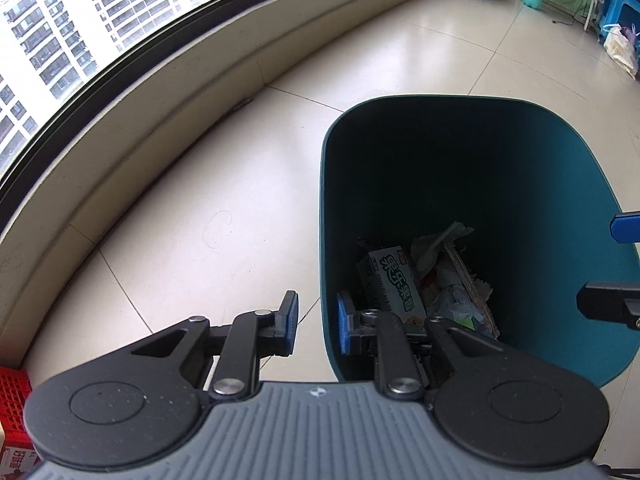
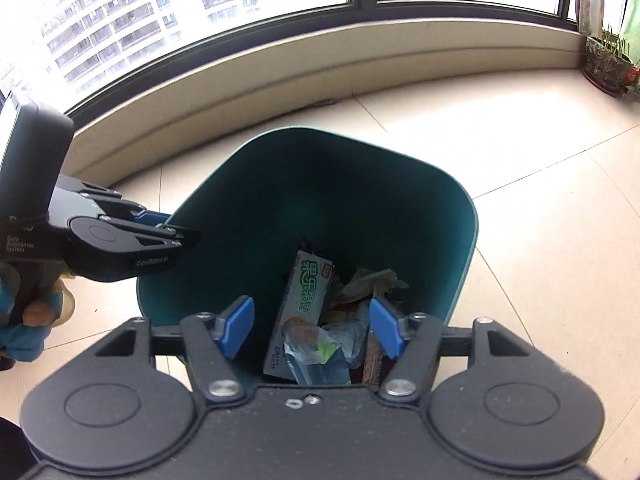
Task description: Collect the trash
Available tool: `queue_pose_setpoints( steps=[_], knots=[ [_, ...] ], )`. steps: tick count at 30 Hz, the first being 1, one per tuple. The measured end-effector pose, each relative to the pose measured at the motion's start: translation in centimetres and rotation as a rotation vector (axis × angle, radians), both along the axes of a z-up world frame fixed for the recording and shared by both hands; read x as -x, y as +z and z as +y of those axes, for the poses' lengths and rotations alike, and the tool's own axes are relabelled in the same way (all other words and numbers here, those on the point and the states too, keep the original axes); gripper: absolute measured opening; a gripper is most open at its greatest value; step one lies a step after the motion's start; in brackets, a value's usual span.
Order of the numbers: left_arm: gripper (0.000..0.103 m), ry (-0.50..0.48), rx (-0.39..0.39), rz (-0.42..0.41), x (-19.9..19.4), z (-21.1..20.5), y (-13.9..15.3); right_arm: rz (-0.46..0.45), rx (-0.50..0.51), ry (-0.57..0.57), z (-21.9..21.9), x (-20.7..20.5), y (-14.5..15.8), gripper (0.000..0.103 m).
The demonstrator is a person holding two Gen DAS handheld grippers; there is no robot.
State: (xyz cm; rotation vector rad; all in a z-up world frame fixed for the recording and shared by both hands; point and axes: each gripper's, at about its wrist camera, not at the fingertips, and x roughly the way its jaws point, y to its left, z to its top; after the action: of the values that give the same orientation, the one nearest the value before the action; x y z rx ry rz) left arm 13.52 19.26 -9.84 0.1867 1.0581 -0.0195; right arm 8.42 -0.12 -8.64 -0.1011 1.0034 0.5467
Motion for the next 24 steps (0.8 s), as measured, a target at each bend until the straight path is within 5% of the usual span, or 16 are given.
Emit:
queue_pose_setpoints(
  steps=[5,9,18,24],
  knots=[
    [0.02,0.053,0.001,-0.017,2.5,-0.5,1.3,-0.026,-0.039,0.0,-1.1,1.4,1.5,0.072],
    [0.034,0.096,0.008,-0.046,3.9,-0.3,2.3,-0.054,-0.064,0.008,-1.6,2.3,2.6,0.075],
    [0.036,0.157,0.011,-0.13,7.7,0.3,4.8,-0.133,-0.133,0.037,-2.5,3.9,4.0,0.086],
    [0.063,0.143,0.023,-0.196,10.4,0.2,6.5,-0.154,-0.189,0.015,-3.3,4.5,4.2,0.097]
  ],
)
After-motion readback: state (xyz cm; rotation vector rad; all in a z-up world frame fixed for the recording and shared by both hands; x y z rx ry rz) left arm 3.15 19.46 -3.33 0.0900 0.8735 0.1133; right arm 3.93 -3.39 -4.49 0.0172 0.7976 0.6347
